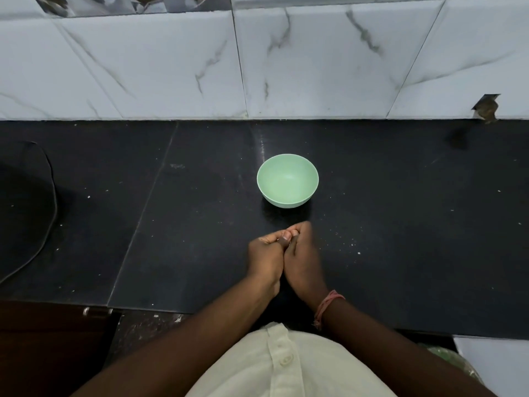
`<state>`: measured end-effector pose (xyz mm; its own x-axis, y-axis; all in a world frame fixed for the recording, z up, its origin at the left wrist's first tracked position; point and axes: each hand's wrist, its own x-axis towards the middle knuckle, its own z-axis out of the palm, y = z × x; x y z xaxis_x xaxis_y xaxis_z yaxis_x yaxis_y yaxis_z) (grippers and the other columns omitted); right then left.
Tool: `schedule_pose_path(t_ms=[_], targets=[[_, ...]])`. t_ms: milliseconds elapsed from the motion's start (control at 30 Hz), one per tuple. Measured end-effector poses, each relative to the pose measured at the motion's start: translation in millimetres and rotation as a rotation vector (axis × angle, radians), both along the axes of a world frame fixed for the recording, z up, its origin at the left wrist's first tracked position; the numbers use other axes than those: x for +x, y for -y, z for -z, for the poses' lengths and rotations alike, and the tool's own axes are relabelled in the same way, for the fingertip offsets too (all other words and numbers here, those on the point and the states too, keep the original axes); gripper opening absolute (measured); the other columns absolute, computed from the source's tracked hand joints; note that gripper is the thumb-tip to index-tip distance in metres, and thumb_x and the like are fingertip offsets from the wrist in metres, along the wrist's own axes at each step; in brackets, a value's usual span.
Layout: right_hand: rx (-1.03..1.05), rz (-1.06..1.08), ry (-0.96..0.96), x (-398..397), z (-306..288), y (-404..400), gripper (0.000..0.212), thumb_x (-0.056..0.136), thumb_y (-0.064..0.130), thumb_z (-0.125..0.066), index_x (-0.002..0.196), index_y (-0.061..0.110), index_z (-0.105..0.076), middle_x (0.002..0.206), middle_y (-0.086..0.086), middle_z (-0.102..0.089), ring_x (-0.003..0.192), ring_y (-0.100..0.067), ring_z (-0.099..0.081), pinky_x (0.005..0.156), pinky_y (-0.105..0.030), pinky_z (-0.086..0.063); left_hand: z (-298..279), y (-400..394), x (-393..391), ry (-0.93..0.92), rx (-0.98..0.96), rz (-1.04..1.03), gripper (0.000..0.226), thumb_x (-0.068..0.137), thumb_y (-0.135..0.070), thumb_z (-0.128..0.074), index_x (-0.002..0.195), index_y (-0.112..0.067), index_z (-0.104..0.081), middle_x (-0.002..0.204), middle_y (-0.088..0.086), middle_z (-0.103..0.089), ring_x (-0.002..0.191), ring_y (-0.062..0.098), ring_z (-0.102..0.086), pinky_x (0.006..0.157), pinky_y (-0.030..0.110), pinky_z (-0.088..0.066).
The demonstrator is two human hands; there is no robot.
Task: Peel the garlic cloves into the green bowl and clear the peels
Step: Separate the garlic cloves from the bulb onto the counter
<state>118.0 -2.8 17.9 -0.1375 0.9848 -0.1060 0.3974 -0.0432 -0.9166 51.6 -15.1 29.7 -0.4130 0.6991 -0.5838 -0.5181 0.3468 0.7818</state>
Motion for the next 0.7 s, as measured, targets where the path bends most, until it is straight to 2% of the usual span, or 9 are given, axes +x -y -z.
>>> schedule_pose_path(t_ms=[67, 133, 233, 367, 467, 567, 633, 700], targets=[[0.072, -0.041, 0.030, 1.2, 4.3, 1.3, 0.006, 0.101, 0.015, -0.041, 0.096, 0.019, -0.042, 0.088, 0.001, -0.056, 0.080, -0.011, -0.056, 0.070, -0.033, -0.048, -1.2, -0.4, -0.6, -0.005, -0.012, 0.004, 0.018, 0.096, -0.004, -0.061, 0.089, -0.004, -0.078, 0.089, 0.015, -0.077, 0.090, 0.027, -0.074, 0.087, 0.036, -0.059], [0.113, -0.050, 0.033, 1.1, 6.7, 2.2, 0.007, 0.099, 0.015, -0.042, 0.095, 0.021, -0.042, 0.090, 0.002, -0.054, 0.083, -0.009, -0.055, 0.069, -0.029, -0.046, -1.9, -1.3, -0.9, -0.011, -0.019, 0.012, 0.019, 0.097, -0.004, -0.059, 0.092, -0.001, -0.077, 0.089, 0.016, -0.077, 0.090, 0.029, -0.073, 0.087, 0.038, -0.059], [0.096, -0.023, 0.016, -0.9, 5.3, 0.0, 0.011, 0.097, 0.013, -0.046, 0.093, 0.023, -0.042, 0.092, 0.005, -0.053, 0.084, -0.004, -0.053, 0.069, -0.025, -0.045, -2.0, -4.5, -0.9, -0.038, -0.018, 0.022, 0.021, 0.098, -0.005, -0.058, 0.091, -0.001, -0.077, 0.087, 0.016, -0.077, 0.089, 0.030, -0.074, 0.084, 0.039, -0.059], [0.047, 0.016, -0.023, -4.3, 0.5, -1.5, 0.016, 0.095, 0.010, -0.047, 0.088, 0.024, -0.042, 0.089, 0.005, -0.052, 0.079, -0.003, -0.049, 0.069, -0.028, -0.046, -4.1, -7.4, -0.5, -0.070, -0.011, 0.030, 0.023, 0.097, -0.002, -0.056, 0.089, -0.003, -0.078, 0.086, 0.015, -0.077, 0.086, 0.029, -0.074, 0.078, 0.035, -0.060], [0.017, 0.022, -0.025, -4.6, 2.5, -3.0, 0.017, 0.094, 0.011, -0.047, 0.087, 0.025, -0.041, 0.086, 0.001, -0.054, 0.077, -0.007, -0.050, 0.067, -0.031, -0.045, -4.7, -4.9, 1.1, -0.046, 0.000, 0.024, 0.023, 0.096, 0.000, -0.057, 0.088, -0.006, -0.078, 0.086, 0.014, -0.077, 0.086, 0.025, -0.074, 0.080, 0.034, -0.060], [0.001, 0.038, -0.074, 0.2, 1.7, -11.7, 0.009, 0.100, 0.015, -0.046, 0.093, 0.020, -0.050, 0.086, 0.002, -0.061, 0.077, -0.005, -0.058, 0.067, -0.025, -0.043, -3.5, -7.5, -3.3, 0.037, 0.031, 0.038, 0.018, 0.097, -0.005, -0.059, 0.095, -0.003, -0.077, 0.092, 0.017, -0.077, 0.087, 0.024, -0.073, 0.081, 0.032, -0.059], [-0.033, 0.052, -0.178, 5.9, -2.7, -19.0, 0.016, 0.103, 0.011, -0.044, 0.099, 0.014, -0.059, 0.087, 0.003, -0.066, 0.075, 0.002, -0.060, 0.067, -0.018, -0.046, -3.4, -11.2, -8.5, 0.107, 0.041, 0.051, 0.018, 0.100, -0.005, -0.056, 0.104, 0.001, -0.073, 0.093, 0.017, -0.075, 0.080, 0.020, -0.071, 0.072, 0.026, -0.059], [-0.084, 0.022, -0.272, 12.2, -4.7, -23.3, 0.020, 0.103, 0.006, -0.046, 0.105, 0.012, -0.066, 0.092, 0.001, -0.071, 0.081, 0.000, -0.065, 0.072, -0.015, -0.050, -3.6, -14.2, -13.0, 0.154, 0.043, 0.054, 0.020, 0.100, -0.002, -0.053, 0.113, 0.005, -0.067, 0.092, 0.015, -0.072, 0.075, 0.016, -0.068, 0.067, 0.023, -0.057]])
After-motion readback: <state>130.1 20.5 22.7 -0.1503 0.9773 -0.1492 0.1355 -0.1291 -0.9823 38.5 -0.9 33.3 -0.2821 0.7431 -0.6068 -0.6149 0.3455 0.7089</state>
